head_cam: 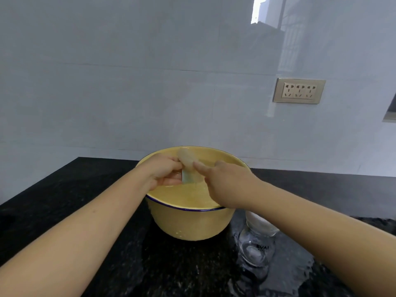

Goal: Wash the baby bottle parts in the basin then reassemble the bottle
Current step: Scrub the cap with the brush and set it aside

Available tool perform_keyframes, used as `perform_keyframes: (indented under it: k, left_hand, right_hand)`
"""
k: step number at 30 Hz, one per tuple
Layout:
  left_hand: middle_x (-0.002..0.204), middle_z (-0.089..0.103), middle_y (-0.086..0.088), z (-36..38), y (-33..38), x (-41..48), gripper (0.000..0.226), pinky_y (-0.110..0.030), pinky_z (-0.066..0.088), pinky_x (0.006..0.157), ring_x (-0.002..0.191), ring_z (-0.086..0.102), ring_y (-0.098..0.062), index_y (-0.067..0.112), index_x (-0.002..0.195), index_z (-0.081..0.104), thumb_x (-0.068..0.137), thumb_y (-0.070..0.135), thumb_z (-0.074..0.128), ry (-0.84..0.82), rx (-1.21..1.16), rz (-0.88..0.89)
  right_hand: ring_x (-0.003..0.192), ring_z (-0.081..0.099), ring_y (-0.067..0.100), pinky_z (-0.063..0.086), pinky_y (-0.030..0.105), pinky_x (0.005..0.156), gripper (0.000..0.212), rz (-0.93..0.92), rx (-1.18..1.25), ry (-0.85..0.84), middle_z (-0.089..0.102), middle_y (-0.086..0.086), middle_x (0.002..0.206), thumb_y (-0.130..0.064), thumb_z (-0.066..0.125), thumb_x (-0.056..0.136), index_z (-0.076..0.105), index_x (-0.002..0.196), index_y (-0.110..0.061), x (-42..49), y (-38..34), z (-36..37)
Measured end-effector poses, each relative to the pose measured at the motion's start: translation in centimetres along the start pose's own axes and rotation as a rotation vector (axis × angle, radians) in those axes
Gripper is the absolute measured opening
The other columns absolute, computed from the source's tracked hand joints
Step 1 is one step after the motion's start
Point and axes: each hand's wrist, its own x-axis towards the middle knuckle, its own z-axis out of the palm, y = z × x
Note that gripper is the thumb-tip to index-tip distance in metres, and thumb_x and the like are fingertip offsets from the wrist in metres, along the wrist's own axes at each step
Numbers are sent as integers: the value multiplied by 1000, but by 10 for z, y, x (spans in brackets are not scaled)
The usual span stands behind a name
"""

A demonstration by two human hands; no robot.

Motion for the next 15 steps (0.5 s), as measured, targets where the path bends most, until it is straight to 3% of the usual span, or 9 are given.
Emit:
perform_keyframes:
  k: [3, 7, 9, 11, 15]
  left_hand:
    - [89, 69, -2, -2, 0, -3, 21, -25, 56, 74, 79, 66, -11, 16, 92, 65, 96, 6, 46, -30, -40, 66]
    - [84, 59, -2, -1, 0, -5, 14, -19, 54, 66, 78, 59, -12, 16, 91, 59, 96, 10, 48, -92, -53, 172]
    - [85, 51, -7, 1, -1, -4, 9, -17, 54, 65, 82, 53, -15, 17, 90, 55, 96, 12, 50, -104, -36, 232]
    - [80, 45, -6, 3, -2, -3, 13, -21, 53, 74, 80, 48, -16, 18, 84, 52, 96, 12, 50, -104, -9, 298]
    - [93, 54, -5, 5, -2, -5, 9, -22, 49, 83, 91, 54, -13, 19, 91, 57, 96, 14, 51, -111, 44, 394]
  right_hand:
    - [70, 42, 25, 37, 33, 60, 66, 20, 5, 15, 36, 7, 89, -11, 33, 92, 10, 149, -36, 9, -8, -2]
    - [62, 45, 22, 41, 34, 60, 67, 25, 39, 53, 38, 5, 76, -11, 31, 93, 7, 149, -38, 21, -5, -9]
    - [76, 54, 29, 43, 34, 69, 64, 30, 79, 72, 51, 14, 87, -12, 31, 95, 10, 149, -37, 25, 0, -13]
    - [96, 57, 33, 39, 32, 74, 59, 39, 108, 62, 59, 21, 107, -14, 31, 96, 14, 149, -35, 28, 7, -18]
    - [117, 51, 28, 36, 26, 86, 53, 105, 178, -16, 55, 13, 132, -14, 29, 99, 23, 148, -33, 29, 22, -26]
